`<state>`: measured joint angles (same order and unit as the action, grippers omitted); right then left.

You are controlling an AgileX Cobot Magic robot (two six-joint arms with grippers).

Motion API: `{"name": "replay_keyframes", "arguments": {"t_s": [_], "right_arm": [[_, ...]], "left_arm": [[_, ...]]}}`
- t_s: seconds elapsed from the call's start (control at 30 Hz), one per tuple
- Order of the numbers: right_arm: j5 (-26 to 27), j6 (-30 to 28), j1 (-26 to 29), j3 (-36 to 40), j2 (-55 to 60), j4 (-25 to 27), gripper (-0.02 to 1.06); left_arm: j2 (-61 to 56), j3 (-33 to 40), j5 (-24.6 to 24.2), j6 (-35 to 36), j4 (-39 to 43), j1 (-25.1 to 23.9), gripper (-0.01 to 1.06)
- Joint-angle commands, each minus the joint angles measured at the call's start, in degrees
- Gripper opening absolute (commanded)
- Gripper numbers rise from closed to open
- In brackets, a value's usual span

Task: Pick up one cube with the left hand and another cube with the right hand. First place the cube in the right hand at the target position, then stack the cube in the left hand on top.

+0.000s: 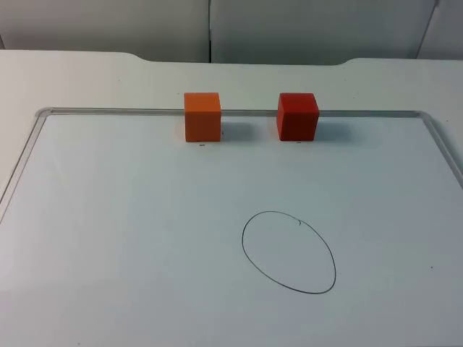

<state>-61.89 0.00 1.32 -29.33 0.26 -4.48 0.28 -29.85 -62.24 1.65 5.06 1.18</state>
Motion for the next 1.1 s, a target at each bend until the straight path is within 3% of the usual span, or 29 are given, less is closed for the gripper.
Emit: {"name": "replay_keyframes", "arguments": {"t_s": [0.0,0.2,0.53,0.63,0.77,0.97,1.07], "right_arm": [[0.4,-0.7,0.3,0.0,-0.3,0.3,1.04],[1.0,-2.0,0.2,-3.7,2.4,0.7,1.03],[7.9,-4.7,0.2,-12.0,17.1,2.0,1.03],[9.8,-7.8,0.2,-13.7,21.8,3.9,1.03],[13.5,-11.0,0.2,-19.3,32.5,10.2,1.03],[13.8,-14.1,0.2,-26.1,42.3,13.2,1.03],[13.8,-14.1,0.2,-33.0,49.6,13.5,1.03]], "left_arm": [[-0.3,0.4,0.4,0.3,0.1,-0.3,1.05],[-0.3,0.4,0.4,0.3,0.1,-0.3,1.05],[-0.3,0.4,0.4,0.3,0.1,-0.3,1.05],[-0.3,0.4,0.4,0.3,0.1,-0.3,1.05],[-0.3,0.4,0.4,0.3,0.1,-0.3,1.05],[-0.3,0.4,0.4,0.3,0.1,-0.3,1.05],[-0.3,0.4,0.4,0.3,0.1,-0.3,1.05]]}}
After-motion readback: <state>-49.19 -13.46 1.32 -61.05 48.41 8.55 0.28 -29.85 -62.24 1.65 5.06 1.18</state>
